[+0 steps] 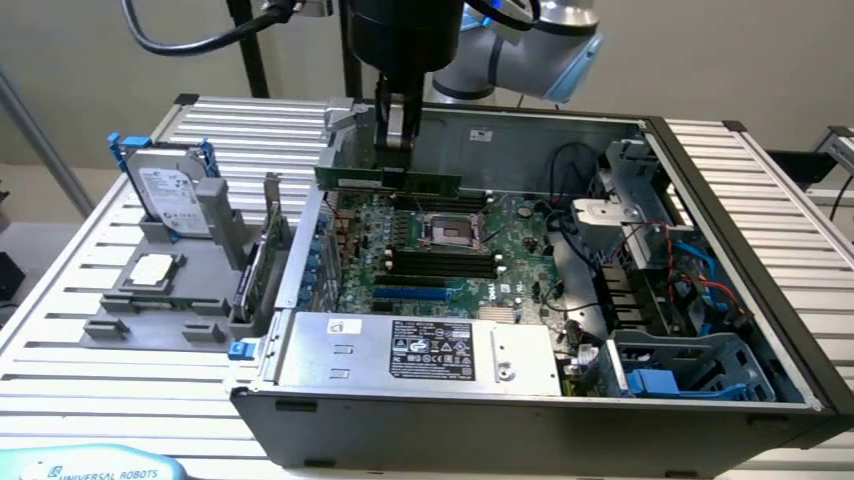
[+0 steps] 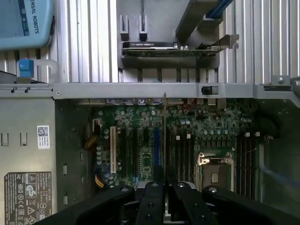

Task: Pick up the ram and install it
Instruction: 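Pick up the ram and move it above insertion slot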

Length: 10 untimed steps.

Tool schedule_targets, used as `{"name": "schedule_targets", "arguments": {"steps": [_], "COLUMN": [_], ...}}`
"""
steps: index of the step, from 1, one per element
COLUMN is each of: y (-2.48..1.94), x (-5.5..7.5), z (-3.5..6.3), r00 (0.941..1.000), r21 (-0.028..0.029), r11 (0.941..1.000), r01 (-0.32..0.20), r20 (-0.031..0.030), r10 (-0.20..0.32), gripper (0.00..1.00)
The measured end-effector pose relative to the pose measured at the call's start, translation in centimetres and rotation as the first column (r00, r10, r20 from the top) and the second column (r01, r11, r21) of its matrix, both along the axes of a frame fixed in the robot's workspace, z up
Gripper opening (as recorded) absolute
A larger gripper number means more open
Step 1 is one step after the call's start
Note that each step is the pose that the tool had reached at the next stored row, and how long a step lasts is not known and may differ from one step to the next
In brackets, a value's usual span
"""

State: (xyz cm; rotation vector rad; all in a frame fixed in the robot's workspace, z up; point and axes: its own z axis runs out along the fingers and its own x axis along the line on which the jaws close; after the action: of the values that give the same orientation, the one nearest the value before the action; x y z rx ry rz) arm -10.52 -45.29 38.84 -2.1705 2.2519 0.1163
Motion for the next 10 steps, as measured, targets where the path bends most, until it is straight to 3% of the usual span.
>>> {"name": "schedule_targets", "arguments": {"steps": [6, 10], "y": [0.93, 2.21], "x": [2.7, 3.7], "z": [-1.03, -1.75], "r00": [1.0, 1.0], "r21": [-0.0031, -0.0043], "r11": [1.0, 1.0], "r01": [0.0, 0.0], "r20": [0.0, -0.0001], "r10": [0.0, 0.0], "gripper": [0.13, 0.13]}}
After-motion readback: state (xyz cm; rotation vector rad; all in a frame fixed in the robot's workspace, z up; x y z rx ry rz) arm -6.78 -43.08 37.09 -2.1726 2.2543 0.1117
